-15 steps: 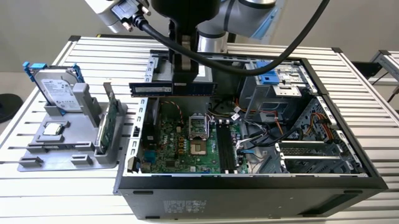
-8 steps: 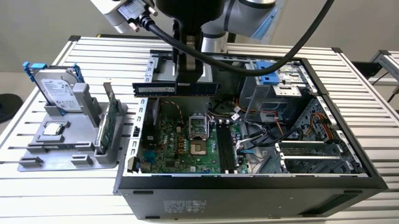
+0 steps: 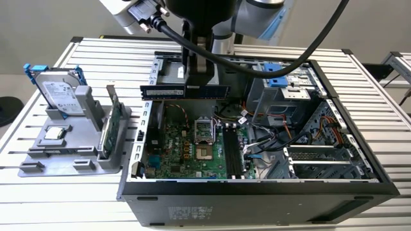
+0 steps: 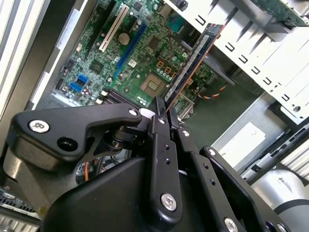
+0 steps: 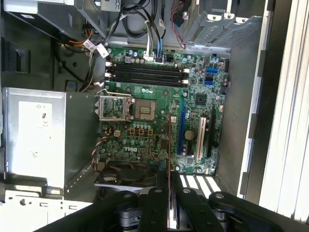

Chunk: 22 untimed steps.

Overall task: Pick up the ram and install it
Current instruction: 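Pick up the ram and move it above insertion slot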

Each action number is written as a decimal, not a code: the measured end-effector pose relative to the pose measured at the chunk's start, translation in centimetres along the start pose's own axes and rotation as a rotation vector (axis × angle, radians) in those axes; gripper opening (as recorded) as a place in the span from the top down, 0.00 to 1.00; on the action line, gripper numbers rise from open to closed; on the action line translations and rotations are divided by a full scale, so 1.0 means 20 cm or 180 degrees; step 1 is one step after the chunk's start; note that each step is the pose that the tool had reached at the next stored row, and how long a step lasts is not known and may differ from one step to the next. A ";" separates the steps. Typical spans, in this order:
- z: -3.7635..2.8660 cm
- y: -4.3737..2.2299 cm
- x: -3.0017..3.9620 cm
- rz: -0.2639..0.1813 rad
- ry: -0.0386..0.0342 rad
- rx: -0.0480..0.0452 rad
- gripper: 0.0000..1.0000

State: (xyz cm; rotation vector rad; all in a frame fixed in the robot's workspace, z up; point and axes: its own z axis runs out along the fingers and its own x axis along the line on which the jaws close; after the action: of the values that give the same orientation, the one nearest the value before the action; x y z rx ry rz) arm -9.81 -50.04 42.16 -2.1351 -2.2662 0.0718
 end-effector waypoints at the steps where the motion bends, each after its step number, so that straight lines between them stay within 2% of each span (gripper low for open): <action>1: 0.000 0.004 0.000 0.0000 0.0000 0.0000 1.00; 11: -0.003 0.054 -0.003 -0.0001 0.0000 0.0000 1.00; 15: -0.003 0.058 -0.003 -0.0008 0.0000 0.0000 1.00; 22: -0.003 0.086 -0.005 -0.0015 -0.0001 0.0000 1.00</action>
State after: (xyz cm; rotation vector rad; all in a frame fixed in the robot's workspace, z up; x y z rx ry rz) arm -8.10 -50.04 42.13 -2.1299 -2.2712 0.0717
